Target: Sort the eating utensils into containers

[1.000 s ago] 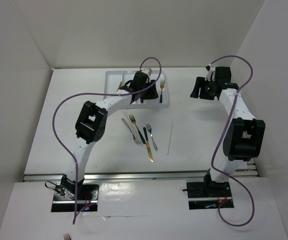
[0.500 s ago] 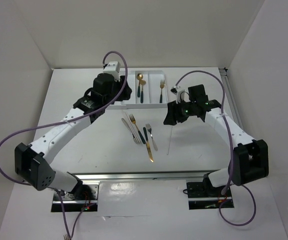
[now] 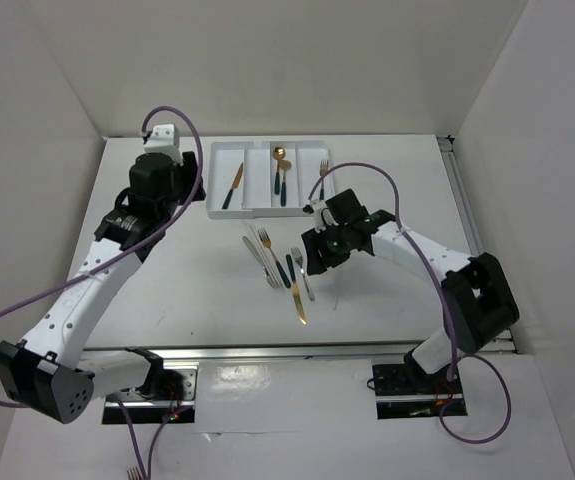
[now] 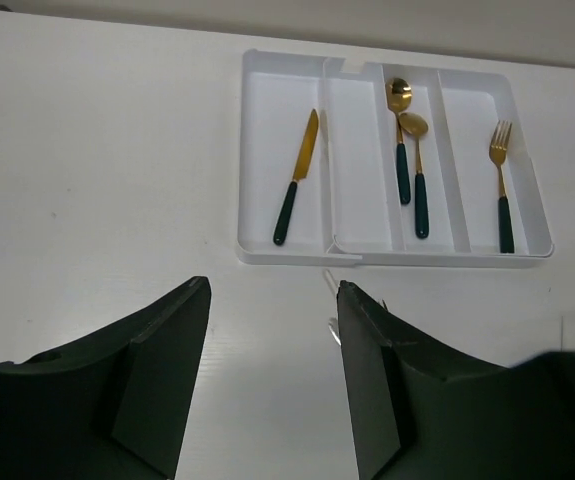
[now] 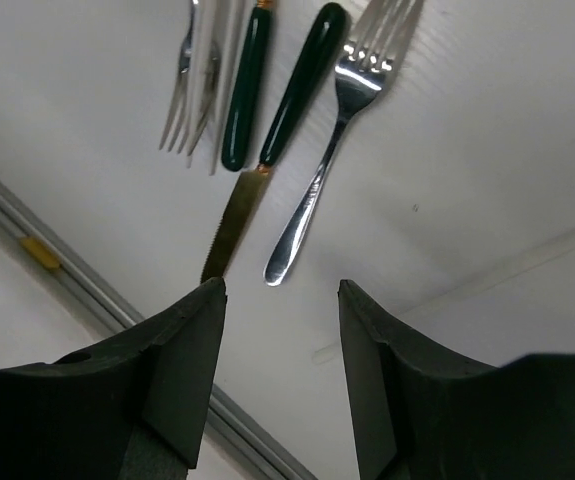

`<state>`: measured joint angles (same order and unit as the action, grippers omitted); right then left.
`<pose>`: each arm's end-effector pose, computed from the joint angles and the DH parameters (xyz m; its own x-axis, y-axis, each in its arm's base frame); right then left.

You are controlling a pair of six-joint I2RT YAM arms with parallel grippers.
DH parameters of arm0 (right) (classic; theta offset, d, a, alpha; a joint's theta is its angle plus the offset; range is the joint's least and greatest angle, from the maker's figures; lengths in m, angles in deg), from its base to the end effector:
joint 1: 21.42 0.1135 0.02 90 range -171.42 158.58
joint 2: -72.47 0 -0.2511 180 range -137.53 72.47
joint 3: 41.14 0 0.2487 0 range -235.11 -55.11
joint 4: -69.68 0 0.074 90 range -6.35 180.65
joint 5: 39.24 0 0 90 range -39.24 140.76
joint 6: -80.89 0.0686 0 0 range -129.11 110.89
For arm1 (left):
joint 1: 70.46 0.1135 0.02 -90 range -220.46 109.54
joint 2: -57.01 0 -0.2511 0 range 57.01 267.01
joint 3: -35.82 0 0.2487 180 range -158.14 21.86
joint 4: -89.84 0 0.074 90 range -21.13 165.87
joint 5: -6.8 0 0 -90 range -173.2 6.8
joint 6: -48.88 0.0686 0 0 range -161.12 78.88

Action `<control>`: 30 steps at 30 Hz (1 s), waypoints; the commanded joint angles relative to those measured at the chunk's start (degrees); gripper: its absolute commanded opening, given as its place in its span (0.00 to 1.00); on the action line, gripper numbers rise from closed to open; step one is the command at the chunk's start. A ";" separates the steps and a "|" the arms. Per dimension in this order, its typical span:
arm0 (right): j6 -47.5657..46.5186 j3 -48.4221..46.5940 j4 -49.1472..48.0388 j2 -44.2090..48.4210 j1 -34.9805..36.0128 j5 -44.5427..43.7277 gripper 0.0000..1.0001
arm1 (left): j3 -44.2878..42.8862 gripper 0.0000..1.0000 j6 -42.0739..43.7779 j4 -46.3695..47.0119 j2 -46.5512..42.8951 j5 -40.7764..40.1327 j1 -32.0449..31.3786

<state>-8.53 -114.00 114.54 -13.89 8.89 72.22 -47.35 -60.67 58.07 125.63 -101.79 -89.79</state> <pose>0.2620 0.1823 0.1887 -0.7414 -0.4225 -0.5214 -0.6279 0.7109 0.3168 0.2922 -0.0793 0.3686 -0.2721 -0.2407 -0.9317 -0.0686 0.9706 -0.2307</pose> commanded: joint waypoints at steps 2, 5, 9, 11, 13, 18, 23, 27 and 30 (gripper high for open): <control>3.99 -4.30 -3.38 -4.15 1.68 -8.61 0.56 | 1.45 0.67 1.89 -0.83 -3.58 -1.98 1.75; 3.99 -5.97 -4.09 -6.26 3.09 -10.38 0.56 | 2.85 0.67 1.89 -0.83 -5.24 -1.98 2.81; 5.04 -8.25 -4.79 -9.08 4.41 -12.66 0.56 | 3.38 0.67 1.89 -0.83 -5.25 -1.45 4.03; 5.05 -9.13 -5.41 -10.22 4.41 -13.37 0.56 | 3.38 0.68 2.41 -0.83 -5.25 -1.45 4.56; 5.05 -10.53 -5.41 -11.45 4.41 -14.24 0.56 | 3.38 0.68 2.41 -0.83 -5.25 -0.93 4.57; 5.05 -11.07 -5.41 -13.56 4.41 -14.77 0.55 | 3.38 0.68 2.41 -0.31 -4.72 -0.92 5.09; 4.52 -11.07 -5.41 -15.50 4.41 -16.09 0.55 | 3.38 0.68 1.89 0.22 -4.11 -0.40 5.62; 3.99 -12.29 -5.41 -17.51 4.41 -16.09 0.55 | 3.38 0.68 1.89 0.75 -3.58 0.13 5.62; 3.99 -12.91 -5.41 -18.83 4.41 -16.09 0.54 | 3.38 0.68 1.89 0.75 -3.06 0.13 6.15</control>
<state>-4.18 -123.83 111.07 -31.93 12.84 56.98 -43.85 -59.23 56.56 121.91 -102.10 -84.33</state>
